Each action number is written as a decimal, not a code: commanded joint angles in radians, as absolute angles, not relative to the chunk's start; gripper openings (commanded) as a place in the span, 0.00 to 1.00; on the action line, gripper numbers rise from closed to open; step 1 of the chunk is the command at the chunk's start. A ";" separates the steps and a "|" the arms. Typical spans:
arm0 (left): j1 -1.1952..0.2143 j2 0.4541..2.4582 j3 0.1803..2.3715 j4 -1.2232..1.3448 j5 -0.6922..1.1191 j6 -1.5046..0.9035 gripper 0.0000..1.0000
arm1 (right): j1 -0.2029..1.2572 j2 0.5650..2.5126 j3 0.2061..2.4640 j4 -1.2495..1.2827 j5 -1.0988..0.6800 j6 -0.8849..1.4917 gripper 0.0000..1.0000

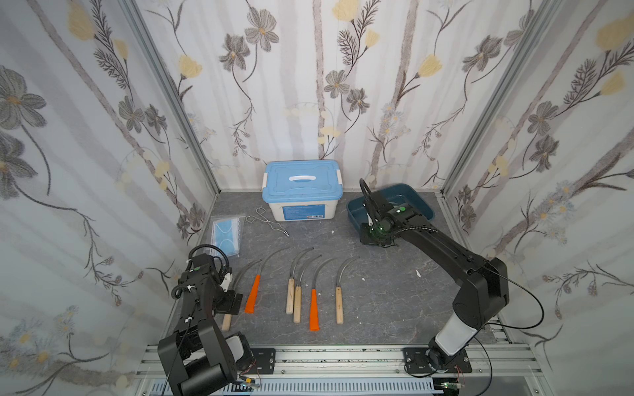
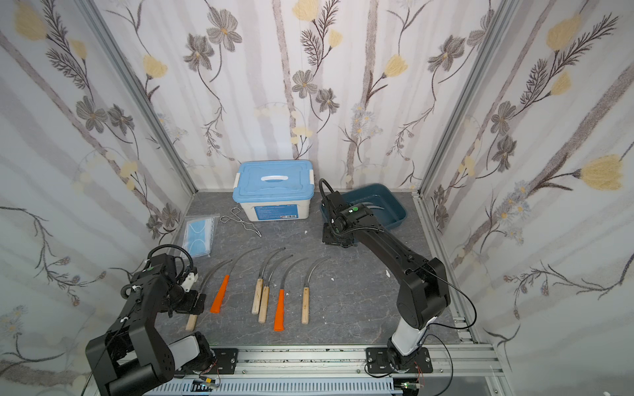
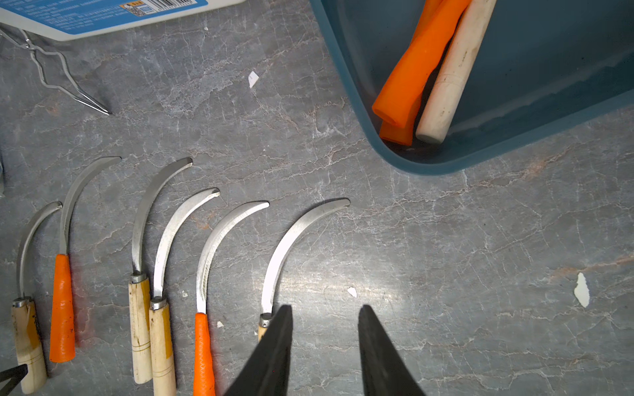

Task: Put small sickles into storage boxes
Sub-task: Pick up the sickle at the center of the board.

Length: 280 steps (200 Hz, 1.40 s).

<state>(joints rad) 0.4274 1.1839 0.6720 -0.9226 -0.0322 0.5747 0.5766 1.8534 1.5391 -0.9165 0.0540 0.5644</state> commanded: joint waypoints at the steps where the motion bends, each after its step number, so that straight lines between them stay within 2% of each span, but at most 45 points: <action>1: 0.430 1.197 0.665 -0.893 -0.043 0.586 0.97 | 0.579 1.840 1.527 -0.891 0.052 0.588 0.35; 61: 0.430 1.313 0.649 -0.839 -0.051 0.588 0.92 | 0.579 1.836 1.513 -0.891 0.054 0.600 0.35; 107: 0.429 1.339 0.650 -0.812 -0.058 0.582 0.92 | 0.579 1.839 1.502 -0.884 0.055 0.601 0.35; 137: 0.429 1.352 0.636 -0.789 -0.060 0.581 0.85 | 0.579 1.841 1.502 -0.880 0.058 0.600 0.35; 217: 0.430 1.346 0.620 -0.777 -0.066 0.598 0.79 | 0.578 1.848 1.498 -0.869 0.054 0.595 0.34; 261: 0.430 1.387 0.639 -0.781 -0.071 0.605 0.71 | 0.579 1.834 1.469 -0.855 0.054 0.597 0.34; 280: 0.429 1.394 0.647 -0.784 -0.065 0.603 0.61 | 0.579 1.822 1.451 -0.844 0.054 0.603 0.34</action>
<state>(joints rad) 0.4274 1.3788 0.6460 -0.8135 -0.0212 0.5850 0.5777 1.8374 1.4677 -0.8795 0.0540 0.5907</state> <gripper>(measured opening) 0.664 0.340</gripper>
